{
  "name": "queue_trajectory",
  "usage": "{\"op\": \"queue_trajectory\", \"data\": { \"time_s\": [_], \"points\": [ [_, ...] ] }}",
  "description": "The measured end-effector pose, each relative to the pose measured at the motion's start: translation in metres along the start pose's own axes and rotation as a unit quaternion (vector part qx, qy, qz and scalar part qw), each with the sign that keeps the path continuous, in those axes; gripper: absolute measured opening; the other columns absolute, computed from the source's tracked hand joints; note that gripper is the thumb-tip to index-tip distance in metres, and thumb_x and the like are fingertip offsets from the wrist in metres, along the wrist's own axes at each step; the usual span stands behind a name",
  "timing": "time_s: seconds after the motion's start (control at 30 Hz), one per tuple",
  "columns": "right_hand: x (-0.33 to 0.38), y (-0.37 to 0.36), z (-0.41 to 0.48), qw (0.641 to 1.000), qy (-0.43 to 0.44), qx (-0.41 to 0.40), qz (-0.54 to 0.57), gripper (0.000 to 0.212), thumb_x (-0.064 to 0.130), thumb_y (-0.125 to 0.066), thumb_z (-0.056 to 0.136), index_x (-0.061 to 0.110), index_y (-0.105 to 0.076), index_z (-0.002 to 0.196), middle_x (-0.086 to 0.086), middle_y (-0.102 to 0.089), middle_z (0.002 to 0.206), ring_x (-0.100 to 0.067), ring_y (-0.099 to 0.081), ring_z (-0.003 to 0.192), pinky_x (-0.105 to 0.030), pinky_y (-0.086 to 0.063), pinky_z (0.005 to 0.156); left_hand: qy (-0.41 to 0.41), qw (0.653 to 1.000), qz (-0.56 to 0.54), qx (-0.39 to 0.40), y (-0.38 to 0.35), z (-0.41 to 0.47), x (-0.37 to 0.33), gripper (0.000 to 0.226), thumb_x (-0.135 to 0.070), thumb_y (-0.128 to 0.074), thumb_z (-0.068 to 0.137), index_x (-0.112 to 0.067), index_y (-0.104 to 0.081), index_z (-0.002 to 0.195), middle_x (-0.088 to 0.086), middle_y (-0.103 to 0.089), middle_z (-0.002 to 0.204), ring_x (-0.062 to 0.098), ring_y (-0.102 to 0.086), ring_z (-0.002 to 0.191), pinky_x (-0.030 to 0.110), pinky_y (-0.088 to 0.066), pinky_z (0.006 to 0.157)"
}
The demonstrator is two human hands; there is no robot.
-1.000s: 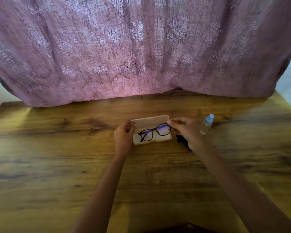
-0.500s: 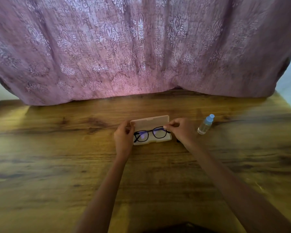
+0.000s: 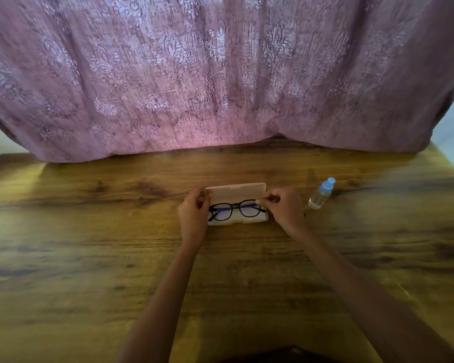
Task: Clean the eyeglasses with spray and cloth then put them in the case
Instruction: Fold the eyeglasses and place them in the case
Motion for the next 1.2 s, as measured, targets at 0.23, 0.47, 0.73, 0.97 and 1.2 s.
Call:
{"op": "queue_trajectory", "data": {
  "time_s": [0.23, 0.47, 0.73, 0.97, 1.2],
  "points": [
    [-0.016, -0.009, 0.002, 0.999, 0.03, -0.013, -0.015, 0.025, 0.051, -0.073, 0.069, 0.028, -0.075, 0.077, 0.015, -0.067, 0.073, -0.019, -0.062, 0.078, -0.048, -0.052, 0.072, 0.003, 1.0, 0.006, 0.006, -0.001, -0.001, -0.001, 0.026, -0.019, -0.06, 0.094, -0.015, -0.065, 0.119, -0.002, -0.07, 0.101, 0.003, -0.06, 0.083, 0.004, -0.041, 0.063],
    [-0.004, -0.003, -0.002, 0.999, 0.042, -0.006, -0.025, 0.016, 0.035, -0.075, 0.08, 0.022, -0.074, 0.089, 0.013, -0.066, 0.08, -0.016, -0.058, 0.087, -0.042, -0.05, 0.081, 0.016, 1.0, 0.0, 0.021, -0.006, 0.002, 0.004, 0.029, -0.029, -0.054, 0.098, -0.015, -0.063, 0.121, -0.001, -0.07, 0.104, 0.005, -0.061, 0.084, 0.009, -0.044, 0.066],
    [-0.024, 0.022, -0.002, 0.993, 0.024, -0.023, -0.111, 0.026, 0.032, -0.068, 0.087, 0.018, -0.069, 0.108, 0.005, -0.064, 0.109, -0.015, -0.05, 0.113, -0.025, -0.036, 0.087, 0.036, 0.998, 0.006, 0.045, -0.011, 0.003, 0.007, 0.031, -0.021, -0.058, 0.095, -0.018, -0.06, 0.125, -0.001, -0.068, 0.107, 0.006, -0.061, 0.085, 0.01, -0.044, 0.066],
    [-0.047, 0.016, -0.003, 0.988, -0.045, 0.052, -0.135, 0.039, 0.026, -0.069, 0.088, 0.012, -0.062, 0.123, -0.005, -0.062, 0.122, -0.02, -0.056, 0.113, -0.026, -0.041, 0.089, 0.071, 0.995, 0.016, 0.062, -0.016, 0.003, 0.009, 0.036, -0.021, -0.056, 0.096, -0.017, -0.056, 0.131, 0.0, -0.067, 0.113, 0.007, -0.058, 0.093, 0.018, -0.045, 0.075],
    [-0.043, 0.022, -0.005, 0.99, -0.066, 0.049, -0.112, 0.016, 0.021, -0.066, 0.09, 0.015, -0.067, 0.105, 0.003, -0.064, 0.102, -0.008, -0.053, 0.091, -0.023, -0.038, 0.076, 0.071, 0.994, 0.034, 0.071, -0.017, 0.007, 0.012, 0.031, -0.025, -0.054, 0.097, -0.015, -0.062, 0.125, 0.005, -0.068, 0.113, 0.013, -0.06, 0.096, 0.024, -0.045, 0.079]
  ]
}}
Point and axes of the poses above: each hand's wrist, its own z-axis towards the middle knuckle, its own y-axis out of the back of the hand, x = y × z, the point moved 10 cm from there along z, towards the middle knuckle
